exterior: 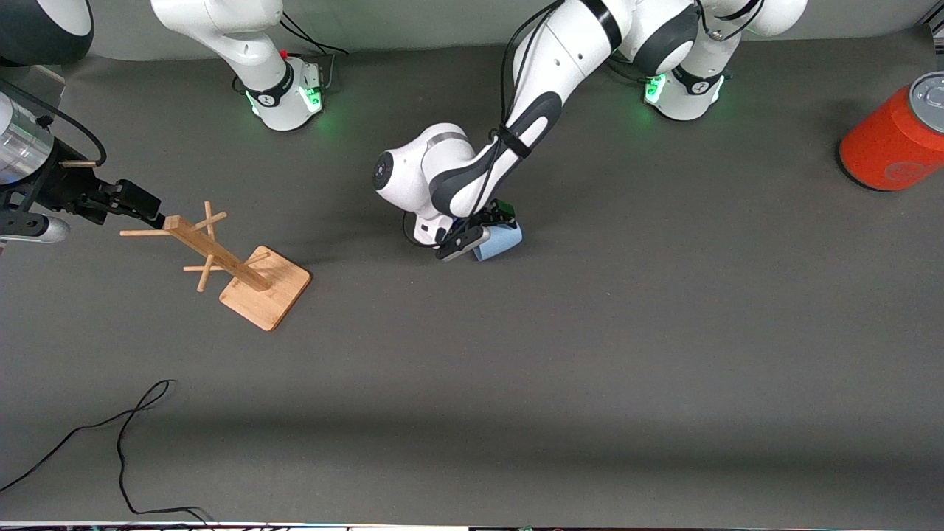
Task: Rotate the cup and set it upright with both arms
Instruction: 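Grasp the lying blue cup's rim with the left gripper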
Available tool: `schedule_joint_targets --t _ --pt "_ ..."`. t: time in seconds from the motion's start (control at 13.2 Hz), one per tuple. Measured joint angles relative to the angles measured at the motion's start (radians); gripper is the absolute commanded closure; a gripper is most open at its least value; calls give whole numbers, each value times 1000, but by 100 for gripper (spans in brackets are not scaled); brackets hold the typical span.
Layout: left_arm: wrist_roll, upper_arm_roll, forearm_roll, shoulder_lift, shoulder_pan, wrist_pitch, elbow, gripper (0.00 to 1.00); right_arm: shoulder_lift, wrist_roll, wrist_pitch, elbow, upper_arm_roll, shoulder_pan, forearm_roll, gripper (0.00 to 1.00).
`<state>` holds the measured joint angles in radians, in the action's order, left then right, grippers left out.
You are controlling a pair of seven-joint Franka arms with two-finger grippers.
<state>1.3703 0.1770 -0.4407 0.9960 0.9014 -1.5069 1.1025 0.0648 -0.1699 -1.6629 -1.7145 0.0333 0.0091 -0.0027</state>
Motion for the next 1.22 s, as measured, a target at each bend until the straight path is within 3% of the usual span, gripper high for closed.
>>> schedule_joint_targets --t 0.38,0.53,0.68,0.91,1.22 --pt "1 -4 -17 -3 0 36 -24 0 0 1 -2 -1 0 3 0 0" --pt "1 -4 -17 -3 0 42 -29 15 0 1 -2 -1 0 3 0 0" --pt "1 -4 -17 -3 0 42 -30 44 -1 1 -2 -3 0 3 0 0" --pt "6 -4 -17 -3 0 42 -37 73 -1 1 -3 -7 0 3 0 0" --pt "29 -4 -17 -14 0 69 -41 100 -1 1 -6 -7 0 3 0 0"
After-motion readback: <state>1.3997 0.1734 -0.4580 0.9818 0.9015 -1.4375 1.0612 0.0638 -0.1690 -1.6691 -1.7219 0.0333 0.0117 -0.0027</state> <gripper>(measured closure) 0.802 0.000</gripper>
